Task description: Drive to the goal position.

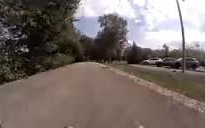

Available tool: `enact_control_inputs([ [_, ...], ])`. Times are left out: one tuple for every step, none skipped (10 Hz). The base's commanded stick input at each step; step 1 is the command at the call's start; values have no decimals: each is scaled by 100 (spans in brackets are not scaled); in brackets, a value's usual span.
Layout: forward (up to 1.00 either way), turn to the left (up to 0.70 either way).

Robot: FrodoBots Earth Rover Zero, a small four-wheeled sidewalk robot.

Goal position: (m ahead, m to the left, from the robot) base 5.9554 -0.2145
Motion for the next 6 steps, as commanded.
enact_control_inputs([
  [70,20],
  [70,35],
  [70,24],
  [70,6],
  [70,0],
  [70,0],
])
